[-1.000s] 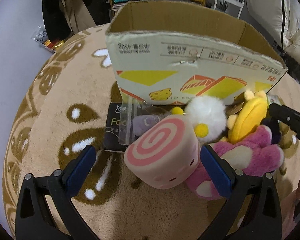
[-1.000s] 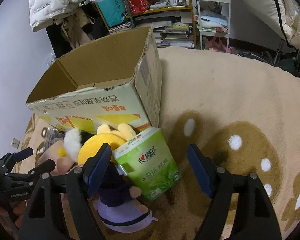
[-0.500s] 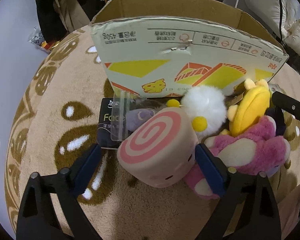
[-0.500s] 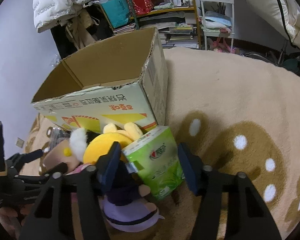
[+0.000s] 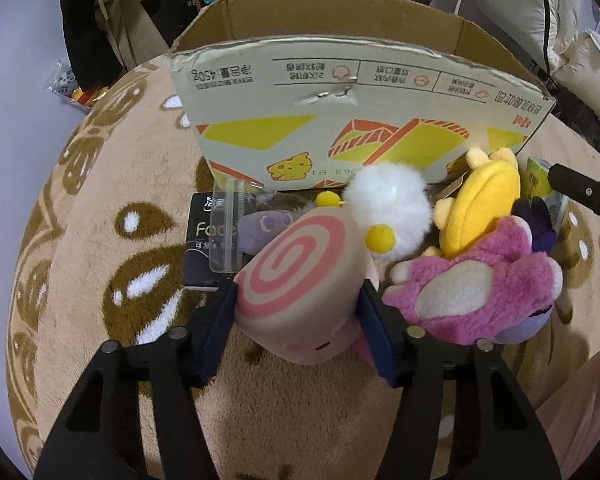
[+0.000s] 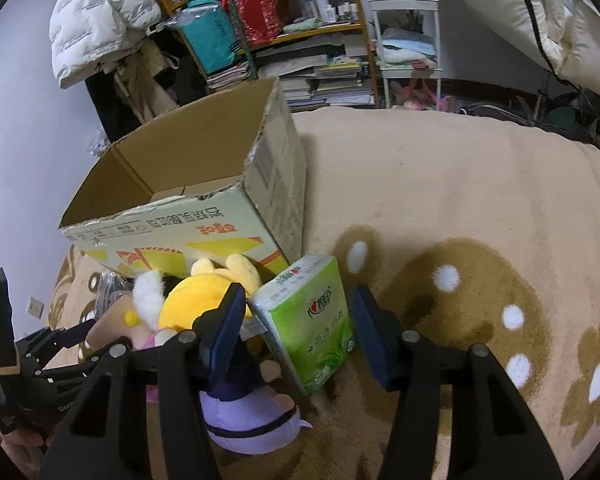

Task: Organize soft objects
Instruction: 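Close the left gripper on the pink roll-cake plush while the right gripper grasps the green tissue pack, then lift the pink plush and green tissue pack over the cardboard box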

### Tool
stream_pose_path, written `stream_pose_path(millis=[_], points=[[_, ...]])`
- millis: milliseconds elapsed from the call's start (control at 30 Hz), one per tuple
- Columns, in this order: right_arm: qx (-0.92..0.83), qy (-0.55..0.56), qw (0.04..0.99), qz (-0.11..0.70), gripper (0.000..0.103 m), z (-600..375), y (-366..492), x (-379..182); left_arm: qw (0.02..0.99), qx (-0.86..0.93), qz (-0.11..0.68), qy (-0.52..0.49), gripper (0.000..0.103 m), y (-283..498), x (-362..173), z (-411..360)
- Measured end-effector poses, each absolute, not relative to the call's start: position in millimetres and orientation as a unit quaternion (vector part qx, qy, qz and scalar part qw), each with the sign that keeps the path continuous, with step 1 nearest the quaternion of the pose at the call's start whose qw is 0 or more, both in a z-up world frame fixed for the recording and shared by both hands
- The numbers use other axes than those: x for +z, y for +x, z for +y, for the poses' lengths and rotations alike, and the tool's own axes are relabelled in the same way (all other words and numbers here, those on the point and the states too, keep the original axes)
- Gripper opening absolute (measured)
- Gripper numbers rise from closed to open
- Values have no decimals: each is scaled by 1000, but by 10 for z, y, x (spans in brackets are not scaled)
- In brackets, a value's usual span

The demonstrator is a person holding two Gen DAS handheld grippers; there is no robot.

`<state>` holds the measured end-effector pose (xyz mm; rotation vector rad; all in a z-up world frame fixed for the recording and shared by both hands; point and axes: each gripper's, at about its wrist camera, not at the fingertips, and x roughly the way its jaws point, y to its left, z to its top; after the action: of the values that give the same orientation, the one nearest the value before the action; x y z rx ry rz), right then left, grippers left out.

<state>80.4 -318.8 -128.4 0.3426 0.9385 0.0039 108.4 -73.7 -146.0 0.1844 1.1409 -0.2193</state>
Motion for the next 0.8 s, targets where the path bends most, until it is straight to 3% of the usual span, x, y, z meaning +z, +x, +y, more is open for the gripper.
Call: stream_pose_path(millis=[167, 300, 800], points=[[-6, 145, 879, 454, 52, -3127, 779, -1246, 836, -99, 532, 88, 48, 1030, -1412, -698], [-4, 113, 880, 461, 36, -3022, 772, -1202, 843, -99, 521, 95, 47, 948, -1345, -707], [18, 111, 886, 449, 33, -2993, 730, -1160, 872, -80, 474, 95, 43, 809, -1116, -658]])
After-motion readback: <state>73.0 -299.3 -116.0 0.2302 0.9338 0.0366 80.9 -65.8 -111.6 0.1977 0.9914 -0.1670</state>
